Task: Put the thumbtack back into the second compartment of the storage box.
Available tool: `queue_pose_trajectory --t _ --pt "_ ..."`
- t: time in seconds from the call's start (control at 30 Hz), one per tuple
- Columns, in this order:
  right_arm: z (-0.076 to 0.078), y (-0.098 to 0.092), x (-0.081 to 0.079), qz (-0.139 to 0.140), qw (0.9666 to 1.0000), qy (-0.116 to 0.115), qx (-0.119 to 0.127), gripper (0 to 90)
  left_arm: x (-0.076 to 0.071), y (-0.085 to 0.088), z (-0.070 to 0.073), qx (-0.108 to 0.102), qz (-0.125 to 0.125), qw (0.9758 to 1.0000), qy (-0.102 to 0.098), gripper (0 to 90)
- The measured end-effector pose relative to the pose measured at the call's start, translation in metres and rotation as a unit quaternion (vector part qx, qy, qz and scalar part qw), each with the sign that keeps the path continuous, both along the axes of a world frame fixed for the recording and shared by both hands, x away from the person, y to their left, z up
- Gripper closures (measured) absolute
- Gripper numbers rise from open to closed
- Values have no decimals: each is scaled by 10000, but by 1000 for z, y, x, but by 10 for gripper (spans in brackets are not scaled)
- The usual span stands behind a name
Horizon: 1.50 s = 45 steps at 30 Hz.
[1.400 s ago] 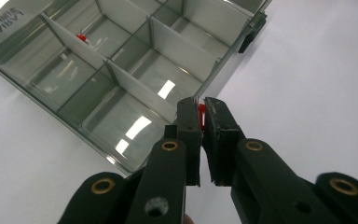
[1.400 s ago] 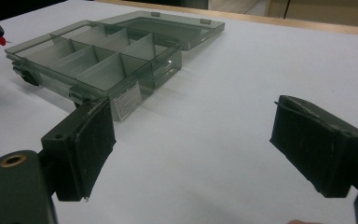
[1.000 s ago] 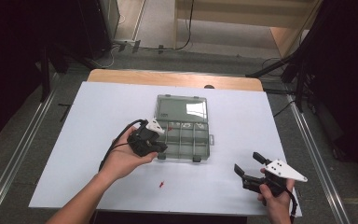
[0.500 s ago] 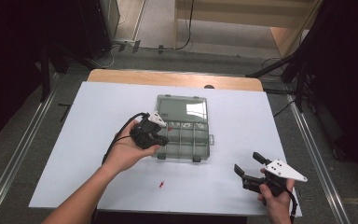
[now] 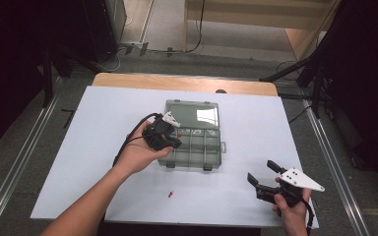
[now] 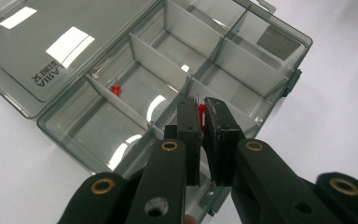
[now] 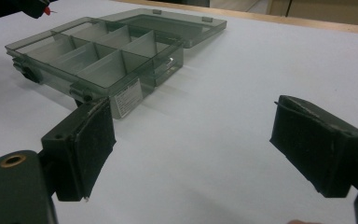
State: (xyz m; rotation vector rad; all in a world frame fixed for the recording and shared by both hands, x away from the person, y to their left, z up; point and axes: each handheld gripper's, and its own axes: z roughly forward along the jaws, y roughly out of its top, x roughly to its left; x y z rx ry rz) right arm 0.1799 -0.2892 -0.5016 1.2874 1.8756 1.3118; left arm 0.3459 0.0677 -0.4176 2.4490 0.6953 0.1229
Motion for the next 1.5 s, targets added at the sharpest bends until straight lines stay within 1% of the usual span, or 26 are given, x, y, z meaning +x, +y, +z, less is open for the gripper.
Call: queue_pose_trajectory --t 0.17,0.2,0.27,0.4,0.63,0.87,1.1,1.23,1.5 --pt "0 0 0 10 10000 4 7 140 7 -1 -1 63 35 10000 20 851" --pt "0 0 0 6 10000 3 7 140 8 -1 -2 29 46 10000 24 851" --pt "0 0 0 13 10000 5 -1 140 11 -1 -2 56 59 10000 33 851" --pt "-1 -1 1 11 10000 13 6 140 15 -2 -3 35 60 10000 58 851" --pt "-1 -1 1 3 10000 31 16 140 22 -3 -7 53 134 9999 73 850" --pt "-1 -1 1 -1 10000 26 16 140 29 -6 -10 94 156 9998 77 850" --pt "-1 -1 1 10 10000 31 2 140 35 -8 -15 85 211 9996 142 849" --pt "-2 -1 1 8 10000 33 30 140 38 -9 -18 75 232 9996 146 849" --pt "-2 -1 1 19 10000 32 6 140 41 -13 -23 100 210 9996 159 848"
